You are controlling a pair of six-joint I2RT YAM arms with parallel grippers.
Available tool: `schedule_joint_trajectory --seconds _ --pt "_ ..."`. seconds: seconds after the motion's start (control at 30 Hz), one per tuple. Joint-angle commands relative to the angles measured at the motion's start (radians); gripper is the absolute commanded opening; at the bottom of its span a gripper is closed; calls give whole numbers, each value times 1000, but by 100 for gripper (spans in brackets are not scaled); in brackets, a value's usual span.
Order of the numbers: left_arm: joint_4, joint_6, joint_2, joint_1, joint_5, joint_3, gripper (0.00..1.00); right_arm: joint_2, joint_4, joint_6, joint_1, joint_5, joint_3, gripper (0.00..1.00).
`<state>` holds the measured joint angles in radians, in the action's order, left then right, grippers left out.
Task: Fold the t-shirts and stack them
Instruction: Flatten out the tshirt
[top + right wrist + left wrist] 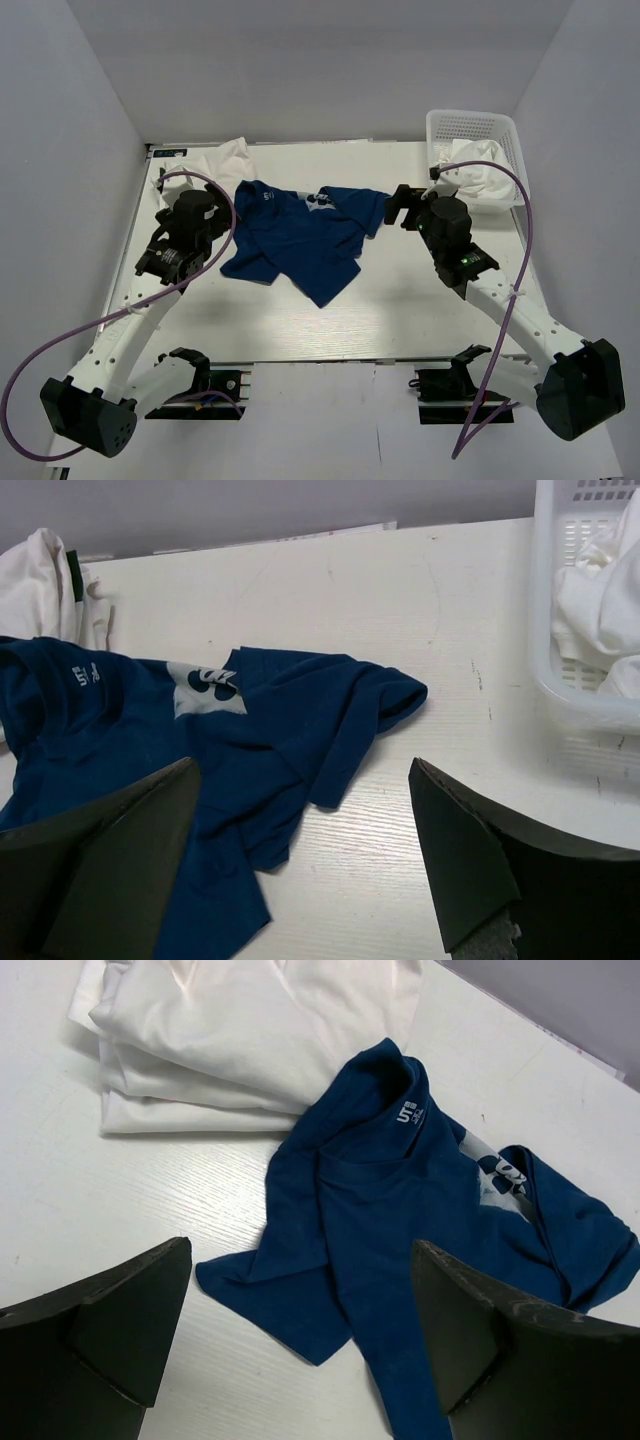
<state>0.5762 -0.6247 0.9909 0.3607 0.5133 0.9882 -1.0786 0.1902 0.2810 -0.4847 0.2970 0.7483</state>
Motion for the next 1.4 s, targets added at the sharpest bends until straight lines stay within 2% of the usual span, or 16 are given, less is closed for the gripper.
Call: schedule_joint_trajectory --seconds 0.0,0.2,0.3,0.5,0.67,0.8,0.83,0.87,0.97,1.03,1.1,1.17,1.37 --pt "4 10 -21 -6 30 17 100 11 68 -9 0 11 16 90" --pt "17 -84 38 -6 45 -26 100 -20 103 -75 -2 -108 -3 90" --pt "44 -125 77 -6 57 -26 100 -89 45 -121 -5 -150 54 90" --pt "21 -115 170 -6 34 -68 100 -257 9 -218 -41 -358 137 90" --pt "-111 -72 273 -6 -134 -131 100 -426 -107 -249 -78 -377 252 90" --pt "-105 -96 403 -6 -119 -80 100 -492 -132 -207 -87 -302 290 90" --pt "-92 -105 426 -6 -107 -50 100 -503 -136 -180 -84 -207 302 90" --pt "-91 -106 446 -6 -107 -37 100 -503 -138 -163 -81 -182 304 90" --pt "-122 -95 511 -6 -150 -25 100 -524 -126 -158 -83 -151 304 90" --pt "-122 -95 543 -6 -159 -5 100 -558 -115 -161 -97 -223 318 90" --pt "-122 -95 557 -6 -159 19 100 -595 -61 -164 -104 -379 332 90" --pt "-99 -95 557 -6 -159 32 100 -673 -46 -169 -130 -445 387 90" --pt "-33 -107 499 -6 -95 32 100 -898 -90 -184 -192 -401 578 90"
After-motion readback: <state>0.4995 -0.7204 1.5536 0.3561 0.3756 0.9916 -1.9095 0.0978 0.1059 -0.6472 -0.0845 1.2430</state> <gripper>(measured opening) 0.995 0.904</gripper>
